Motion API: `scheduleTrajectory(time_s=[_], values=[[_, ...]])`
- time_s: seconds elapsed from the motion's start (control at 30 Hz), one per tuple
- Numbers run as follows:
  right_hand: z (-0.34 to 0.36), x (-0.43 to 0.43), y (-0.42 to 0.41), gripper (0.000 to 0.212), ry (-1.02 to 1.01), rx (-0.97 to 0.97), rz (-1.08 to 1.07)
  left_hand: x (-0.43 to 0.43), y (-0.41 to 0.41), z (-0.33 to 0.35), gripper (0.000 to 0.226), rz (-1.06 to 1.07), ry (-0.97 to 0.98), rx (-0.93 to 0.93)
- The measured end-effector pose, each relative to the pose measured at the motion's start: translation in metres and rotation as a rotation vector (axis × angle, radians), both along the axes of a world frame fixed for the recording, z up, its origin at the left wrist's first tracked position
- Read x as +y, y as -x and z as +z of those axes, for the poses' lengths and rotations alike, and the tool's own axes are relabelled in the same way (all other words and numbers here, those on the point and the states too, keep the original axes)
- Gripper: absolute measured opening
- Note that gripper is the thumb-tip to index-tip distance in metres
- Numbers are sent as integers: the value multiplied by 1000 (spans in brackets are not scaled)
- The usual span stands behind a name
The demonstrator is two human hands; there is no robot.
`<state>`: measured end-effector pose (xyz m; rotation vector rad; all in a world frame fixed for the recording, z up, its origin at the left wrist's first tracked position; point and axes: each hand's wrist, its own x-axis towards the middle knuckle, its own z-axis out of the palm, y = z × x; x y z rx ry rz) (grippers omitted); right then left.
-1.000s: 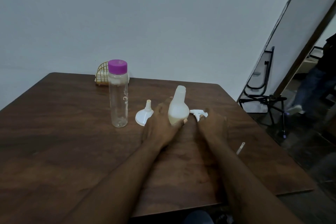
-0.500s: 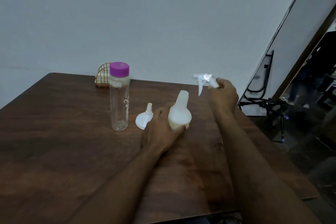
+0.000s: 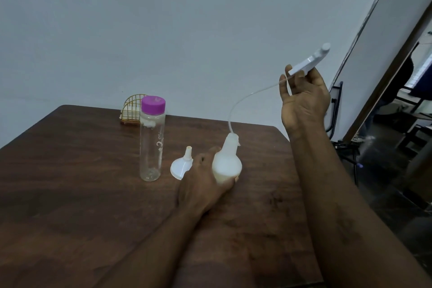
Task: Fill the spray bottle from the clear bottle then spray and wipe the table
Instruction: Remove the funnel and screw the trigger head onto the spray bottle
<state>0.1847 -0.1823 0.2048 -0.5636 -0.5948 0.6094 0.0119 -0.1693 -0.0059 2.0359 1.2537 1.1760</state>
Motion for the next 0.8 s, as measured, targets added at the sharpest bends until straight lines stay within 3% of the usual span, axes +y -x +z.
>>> scheduleTrajectory(time_s=[0.23, 0.37, 0.8], values=[[4, -1, 4, 39, -108, 74, 59, -2, 0, 1, 87, 18, 5, 18], [4, 4, 0, 32, -140, 102, 73, -2, 0, 2, 85, 19, 16, 12], [-44, 8, 4, 36, -50, 11, 109, 1, 0, -1, 87, 25, 26, 16]])
